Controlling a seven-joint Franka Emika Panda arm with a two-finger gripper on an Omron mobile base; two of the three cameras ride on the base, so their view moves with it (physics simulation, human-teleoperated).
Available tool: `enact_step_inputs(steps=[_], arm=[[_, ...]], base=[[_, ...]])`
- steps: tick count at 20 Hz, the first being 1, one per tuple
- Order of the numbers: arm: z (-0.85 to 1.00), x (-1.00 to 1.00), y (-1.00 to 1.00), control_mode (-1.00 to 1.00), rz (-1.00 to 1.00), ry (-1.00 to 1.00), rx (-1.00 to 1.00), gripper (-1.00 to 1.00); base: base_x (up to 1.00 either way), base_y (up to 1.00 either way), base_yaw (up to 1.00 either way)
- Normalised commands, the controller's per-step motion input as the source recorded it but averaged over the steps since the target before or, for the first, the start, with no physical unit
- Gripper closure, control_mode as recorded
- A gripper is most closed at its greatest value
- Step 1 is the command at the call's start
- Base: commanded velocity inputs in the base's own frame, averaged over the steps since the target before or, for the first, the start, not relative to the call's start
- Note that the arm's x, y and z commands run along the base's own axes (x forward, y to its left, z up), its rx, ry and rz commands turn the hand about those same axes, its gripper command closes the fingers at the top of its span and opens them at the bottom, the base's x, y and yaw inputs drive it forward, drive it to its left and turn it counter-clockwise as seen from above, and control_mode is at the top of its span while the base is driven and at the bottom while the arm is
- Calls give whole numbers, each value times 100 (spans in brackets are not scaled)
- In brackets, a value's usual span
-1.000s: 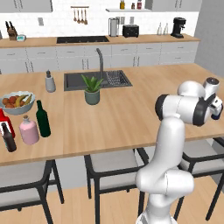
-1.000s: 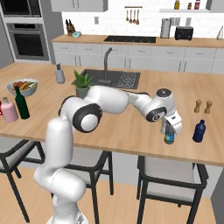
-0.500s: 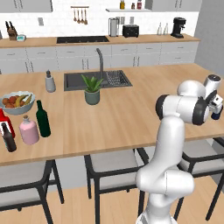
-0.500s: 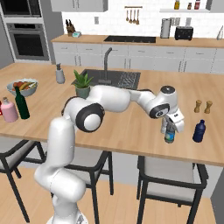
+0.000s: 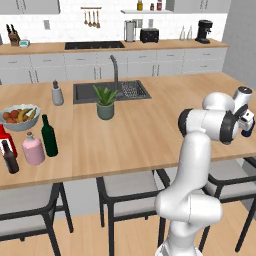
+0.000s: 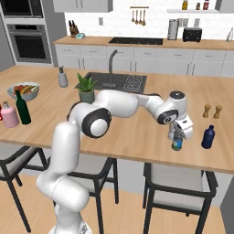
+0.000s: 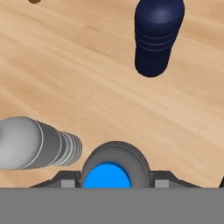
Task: Move the plastic bottles in the middle to the plastics group, and the glass bottles in the middle to the glass group.
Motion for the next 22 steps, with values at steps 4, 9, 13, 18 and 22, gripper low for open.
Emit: enact_step_inputs(steps=[4,9,13,18,22], arm=[[0,3,0,-100,0,0,0,-100],[0,0,0,-100,0,0,0,-100],[3,0,0,-100,0,0,0,-100],[26,0,3,-100,0,0,-3,-100],[60,-24,48,-100,0,-10,-22,-100]], base=[[0,0,0],[0,0,0],[0,0,0],[0,0,0],[0,0,0]])
